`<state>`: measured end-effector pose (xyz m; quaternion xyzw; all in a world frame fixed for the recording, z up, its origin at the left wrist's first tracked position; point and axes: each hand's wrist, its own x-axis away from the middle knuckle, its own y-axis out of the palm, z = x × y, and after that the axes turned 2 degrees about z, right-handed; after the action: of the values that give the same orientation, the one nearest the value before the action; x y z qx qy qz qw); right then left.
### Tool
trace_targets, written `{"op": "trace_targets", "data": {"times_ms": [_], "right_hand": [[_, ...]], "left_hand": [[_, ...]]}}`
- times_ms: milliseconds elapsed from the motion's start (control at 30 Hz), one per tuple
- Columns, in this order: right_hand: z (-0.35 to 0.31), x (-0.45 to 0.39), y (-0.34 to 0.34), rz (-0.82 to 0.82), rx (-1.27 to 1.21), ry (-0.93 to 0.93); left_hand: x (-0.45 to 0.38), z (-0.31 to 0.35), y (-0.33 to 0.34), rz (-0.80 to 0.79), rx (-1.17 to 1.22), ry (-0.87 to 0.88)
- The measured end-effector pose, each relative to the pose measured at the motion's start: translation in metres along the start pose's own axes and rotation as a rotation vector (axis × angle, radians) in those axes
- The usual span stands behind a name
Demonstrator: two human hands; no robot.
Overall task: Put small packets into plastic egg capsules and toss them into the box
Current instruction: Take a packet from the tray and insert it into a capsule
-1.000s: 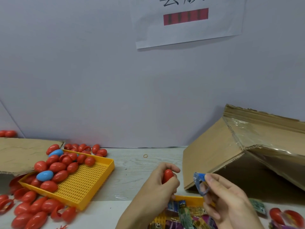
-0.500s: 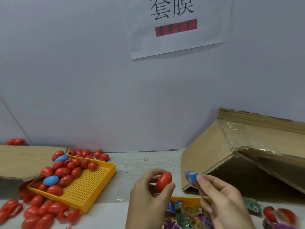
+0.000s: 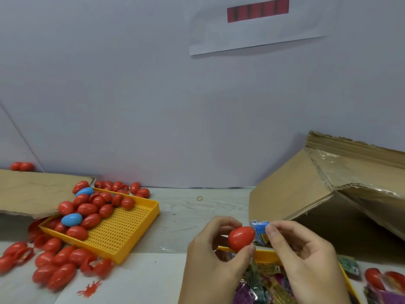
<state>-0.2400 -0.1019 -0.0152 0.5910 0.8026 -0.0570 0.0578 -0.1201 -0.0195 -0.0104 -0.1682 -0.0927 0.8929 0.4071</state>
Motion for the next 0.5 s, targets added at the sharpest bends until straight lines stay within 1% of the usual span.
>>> {"op": "trace_targets", "data": {"times_ms": [67, 233, 400, 500], "right_hand": [[-0.0006, 0.0, 0.0005, -0.014, -0.013, -0.02], [-0.0015, 0.0015, 0.0021, -0.114, -0.028, -0.012], [-0.0003, -0.0006, 0.0002, -0.131, -0.011, -0.04], [-0.0003, -0.0006, -0.0011, -0.142, -0.009, -0.042]], "left_hand": [[-0.0003, -0.0004, -0.0017, -0.005, -0.006, 0.007], [-0.0007, -0.0016, -0.001, -0.026, -0.01, 0.003], [-0.0007, -0.0008, 0.0003, -0.044, 0.114, -0.039], [-0.0019, -0.0021, 0.0006, -0.02, 0.192, -0.062]]}}
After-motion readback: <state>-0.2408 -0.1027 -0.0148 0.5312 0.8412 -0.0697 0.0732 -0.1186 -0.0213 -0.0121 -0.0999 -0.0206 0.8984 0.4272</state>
